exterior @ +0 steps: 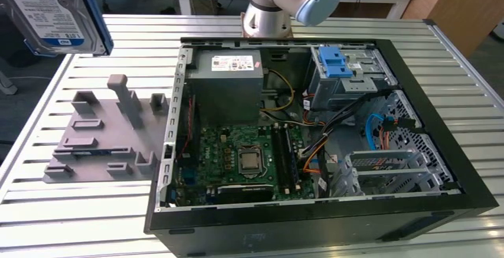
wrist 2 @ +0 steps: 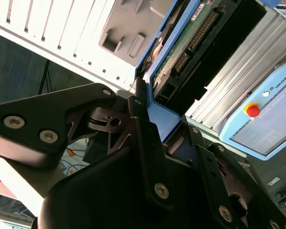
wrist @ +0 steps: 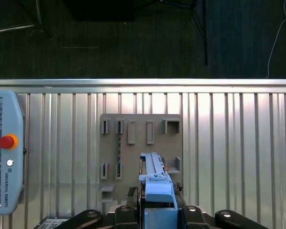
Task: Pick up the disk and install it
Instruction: 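Pick up the disk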
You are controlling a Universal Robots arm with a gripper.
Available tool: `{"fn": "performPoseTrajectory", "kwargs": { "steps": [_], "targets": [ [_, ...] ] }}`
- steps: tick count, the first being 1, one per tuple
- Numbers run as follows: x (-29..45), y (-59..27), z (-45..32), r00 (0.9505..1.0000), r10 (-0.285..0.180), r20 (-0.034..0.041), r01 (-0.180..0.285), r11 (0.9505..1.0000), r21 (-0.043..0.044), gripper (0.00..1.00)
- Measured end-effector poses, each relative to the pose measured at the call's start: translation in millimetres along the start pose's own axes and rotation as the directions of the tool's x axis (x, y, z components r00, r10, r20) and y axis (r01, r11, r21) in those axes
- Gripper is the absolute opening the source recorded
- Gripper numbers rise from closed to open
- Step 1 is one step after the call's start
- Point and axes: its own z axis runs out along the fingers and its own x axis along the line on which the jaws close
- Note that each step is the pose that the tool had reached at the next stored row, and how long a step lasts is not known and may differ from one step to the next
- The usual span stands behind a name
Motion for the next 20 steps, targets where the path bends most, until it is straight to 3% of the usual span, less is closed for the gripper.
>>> {"fn": "performPoseTrajectory", "kwargs": {
  "steps": [5, 20],
  "targets": [
    [5.8, -5.0, -0.2, 1.0000, 0.000, -0.0003, 0.000, 1.0000, -0.0006, 0.36],
    [15.9, -31.2, -0.8, 1.0000, 0.000, -0.0004, 0.000, 1.0000, -0.0026, 0.36]
  ]
}}
